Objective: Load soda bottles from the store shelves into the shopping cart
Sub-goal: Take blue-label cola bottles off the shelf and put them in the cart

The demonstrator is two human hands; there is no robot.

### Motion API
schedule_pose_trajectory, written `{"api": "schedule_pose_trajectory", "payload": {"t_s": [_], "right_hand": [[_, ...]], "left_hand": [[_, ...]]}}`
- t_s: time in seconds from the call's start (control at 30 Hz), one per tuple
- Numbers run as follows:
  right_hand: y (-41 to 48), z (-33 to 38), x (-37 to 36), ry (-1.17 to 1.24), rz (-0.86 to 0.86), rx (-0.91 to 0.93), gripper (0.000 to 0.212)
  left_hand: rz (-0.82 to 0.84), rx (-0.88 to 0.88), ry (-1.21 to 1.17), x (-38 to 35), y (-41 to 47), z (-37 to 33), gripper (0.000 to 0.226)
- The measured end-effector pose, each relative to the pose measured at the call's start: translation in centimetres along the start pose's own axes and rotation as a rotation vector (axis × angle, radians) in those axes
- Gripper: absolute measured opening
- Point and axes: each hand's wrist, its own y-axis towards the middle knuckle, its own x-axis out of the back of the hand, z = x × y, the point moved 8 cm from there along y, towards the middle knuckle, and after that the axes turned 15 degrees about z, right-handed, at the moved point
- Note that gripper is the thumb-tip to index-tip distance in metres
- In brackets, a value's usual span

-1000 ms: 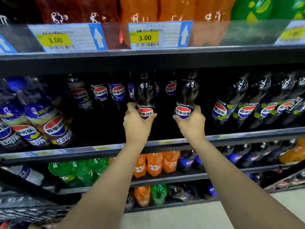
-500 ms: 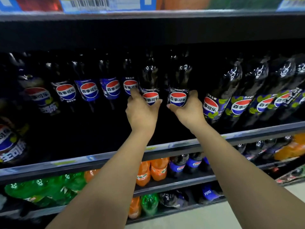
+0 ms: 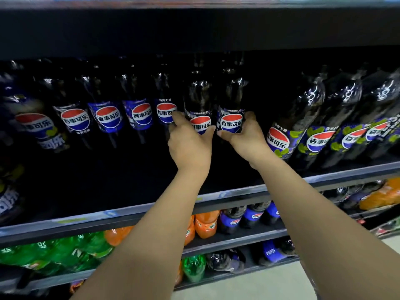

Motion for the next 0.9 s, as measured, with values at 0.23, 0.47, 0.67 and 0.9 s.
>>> {"api": "schedule_pose_trajectory", "payload": {"t_s": [0.23,0.47,0.67,0.9], "right_hand": [[-0.3,0.0,-0.4,0.001,0.027,-0.014,0.057],[-1.7,-0.6,-1.3,0.065,0.046,-0.198,0.066],[-8.2,1.4,-2.6,-0.108,0.076,-0.285,0.065],[-19.2,4.9,-7.4,-0.638,0.259,-0.085,0.052]], "left_hand": [[0.145,-0.046,-0.117,-0.9,-0.3,0.2,0.067],[0.245,-0.051,-0.103,-0.2,0.0,0.3,0.066],[0.283,-0.004,0.096,3.7,-4.5,0.6,0.068],[0.359,-0.097,0.528,12.5,-16.0,4.1,0.068]]}}
